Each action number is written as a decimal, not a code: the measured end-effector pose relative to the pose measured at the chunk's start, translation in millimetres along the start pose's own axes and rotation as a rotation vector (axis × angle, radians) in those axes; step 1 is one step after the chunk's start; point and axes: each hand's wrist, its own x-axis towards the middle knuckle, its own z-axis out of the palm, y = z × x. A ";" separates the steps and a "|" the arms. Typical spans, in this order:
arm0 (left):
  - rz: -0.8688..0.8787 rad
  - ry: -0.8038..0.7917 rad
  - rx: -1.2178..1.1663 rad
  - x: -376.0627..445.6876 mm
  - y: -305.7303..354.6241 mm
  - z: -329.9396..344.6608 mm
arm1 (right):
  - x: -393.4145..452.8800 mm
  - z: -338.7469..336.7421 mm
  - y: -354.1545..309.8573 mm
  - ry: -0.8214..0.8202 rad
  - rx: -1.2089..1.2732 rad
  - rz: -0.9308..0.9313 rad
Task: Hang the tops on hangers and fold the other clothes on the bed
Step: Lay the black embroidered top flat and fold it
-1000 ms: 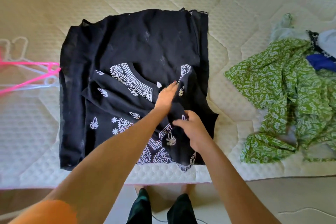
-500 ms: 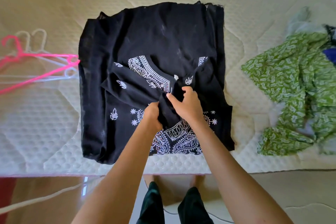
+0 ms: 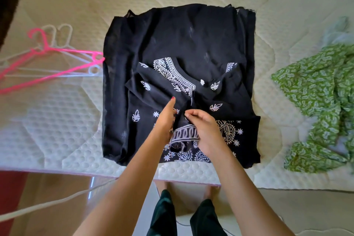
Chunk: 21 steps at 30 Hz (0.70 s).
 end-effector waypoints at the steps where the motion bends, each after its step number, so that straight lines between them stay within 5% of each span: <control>1: -0.016 -0.026 -0.076 -2.9 2.4 -6.4 | -0.2 8.7 -1.0 -0.073 0.042 0.025; 3: -0.029 0.013 -0.227 -7.3 7.4 -22.1 | -0.7 21.8 -3.1 -0.291 -0.037 0.035; 5: 0.096 0.251 -0.104 -2.2 4.7 -41.3 | 1.6 26.9 -4.6 -0.432 -0.262 0.013; 7: 0.290 0.588 0.251 -0.6 0.3 -59.4 | 7.9 26.4 -4.9 -0.343 -0.555 -0.038; 9: 0.371 0.714 0.437 -1.2 -3.8 -66.4 | 14.1 21.3 -5.9 -0.182 -0.757 -0.056; 12: 0.330 0.789 0.599 8.0 -11.2 -76.4 | 22.5 34.5 -16.2 -0.164 -0.921 -0.094; 21: 0.313 0.696 0.909 33.8 18.3 -86.1 | 113.0 126.7 -15.5 -0.157 -1.386 -0.252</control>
